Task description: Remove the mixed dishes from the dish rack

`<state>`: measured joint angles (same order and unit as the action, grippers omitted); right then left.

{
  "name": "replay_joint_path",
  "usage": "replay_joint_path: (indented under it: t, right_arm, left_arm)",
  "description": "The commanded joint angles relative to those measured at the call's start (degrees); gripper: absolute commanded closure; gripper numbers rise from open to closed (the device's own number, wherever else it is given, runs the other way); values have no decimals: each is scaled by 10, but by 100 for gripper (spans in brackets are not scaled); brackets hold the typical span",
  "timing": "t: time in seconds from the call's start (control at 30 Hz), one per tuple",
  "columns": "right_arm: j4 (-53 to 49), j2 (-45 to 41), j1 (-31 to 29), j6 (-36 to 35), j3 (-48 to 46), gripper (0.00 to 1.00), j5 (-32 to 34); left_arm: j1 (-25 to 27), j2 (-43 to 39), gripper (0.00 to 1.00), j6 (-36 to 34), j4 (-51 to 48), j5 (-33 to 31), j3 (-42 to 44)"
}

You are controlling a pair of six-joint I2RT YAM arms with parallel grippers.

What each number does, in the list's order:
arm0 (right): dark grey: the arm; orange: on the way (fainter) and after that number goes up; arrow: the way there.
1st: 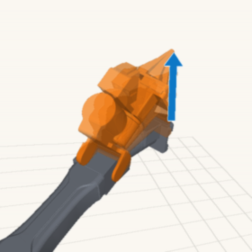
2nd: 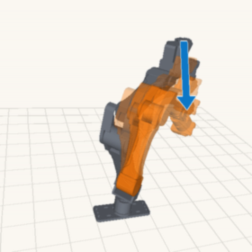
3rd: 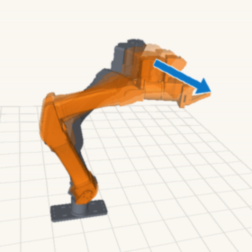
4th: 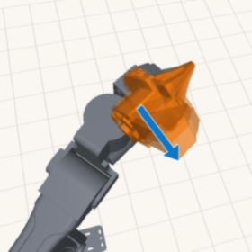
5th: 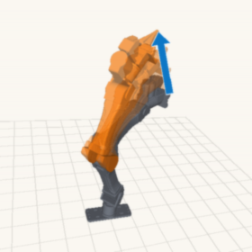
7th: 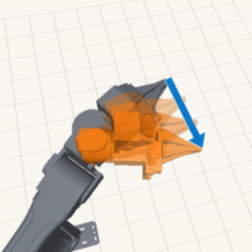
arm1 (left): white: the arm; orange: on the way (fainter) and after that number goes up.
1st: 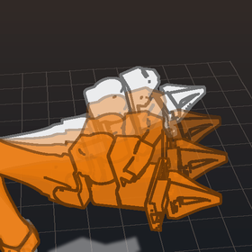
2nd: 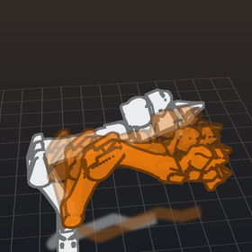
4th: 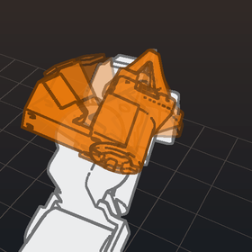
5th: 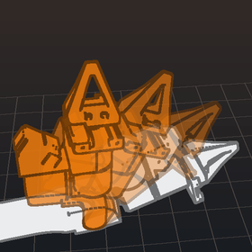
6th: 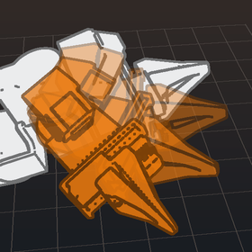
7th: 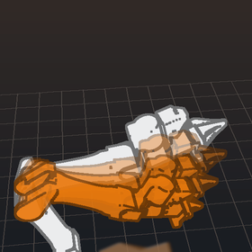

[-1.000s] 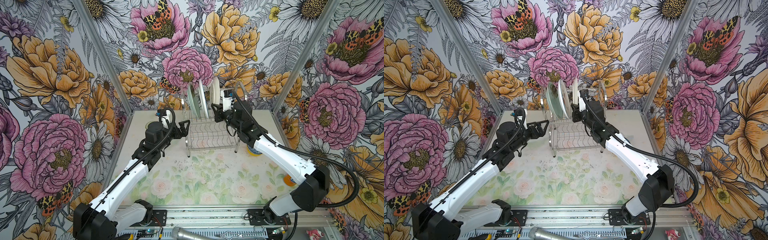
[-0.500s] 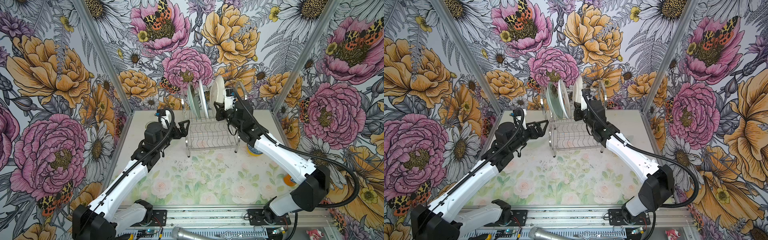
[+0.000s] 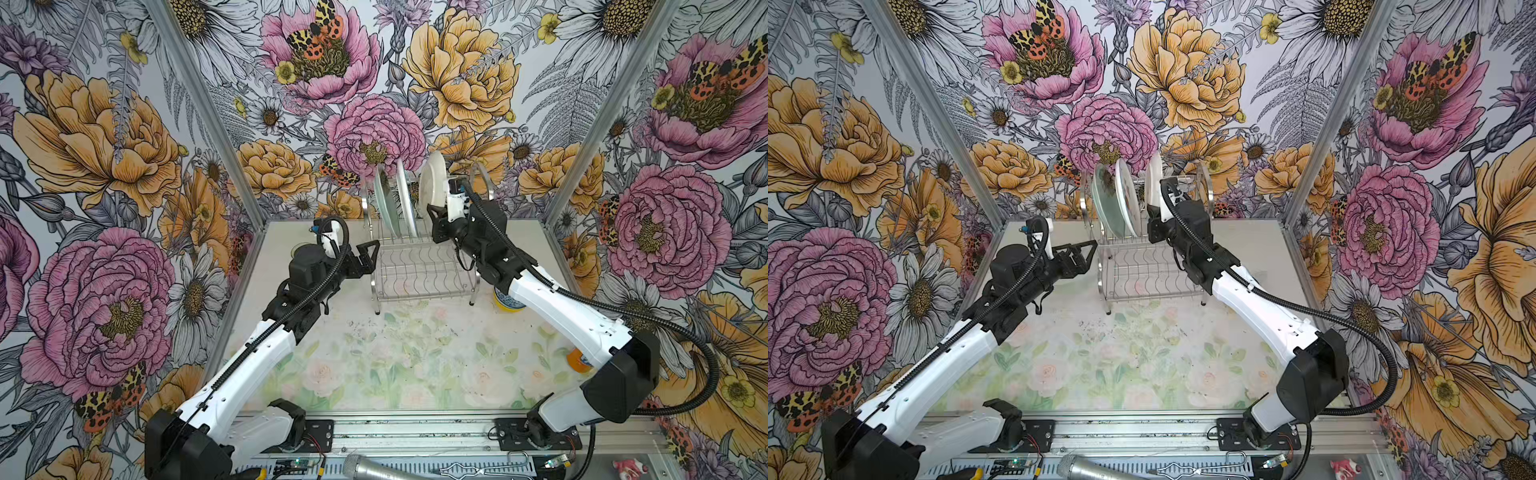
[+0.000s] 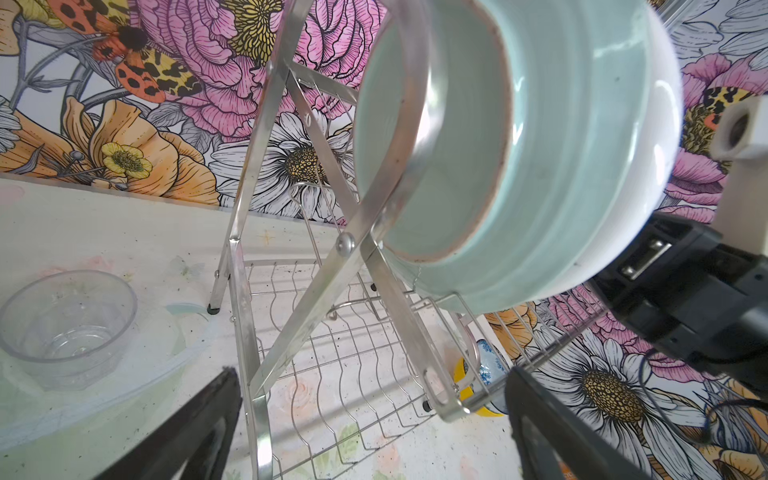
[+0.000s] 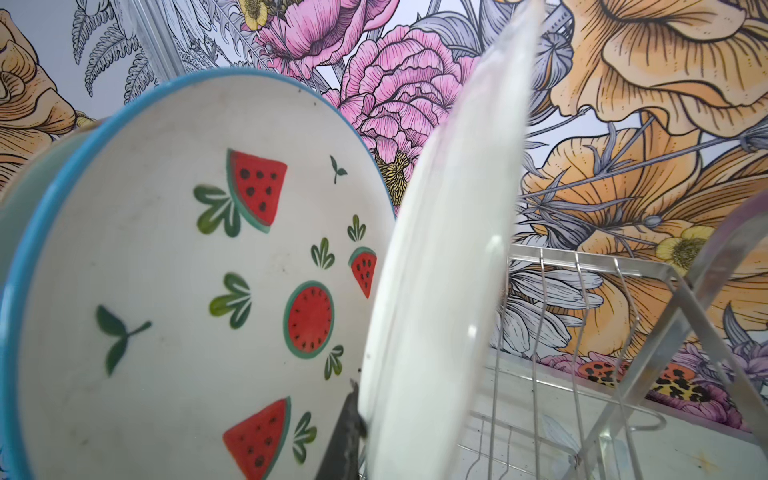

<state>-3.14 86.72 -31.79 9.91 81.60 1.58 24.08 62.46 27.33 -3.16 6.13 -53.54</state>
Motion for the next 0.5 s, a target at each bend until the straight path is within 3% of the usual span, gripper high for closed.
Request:
replay_joint_path:
  t: [0.0, 0.47]
  right_arm:
    - [37, 7, -2, -26, 16, 100, -44]
    - [155, -40, -2, -42, -36, 100, -30]
  left_arm:
    - [-6, -2, 1, 8, 7, 18, 4]
    - [-7, -4, 1, 9, 3, 18, 5]
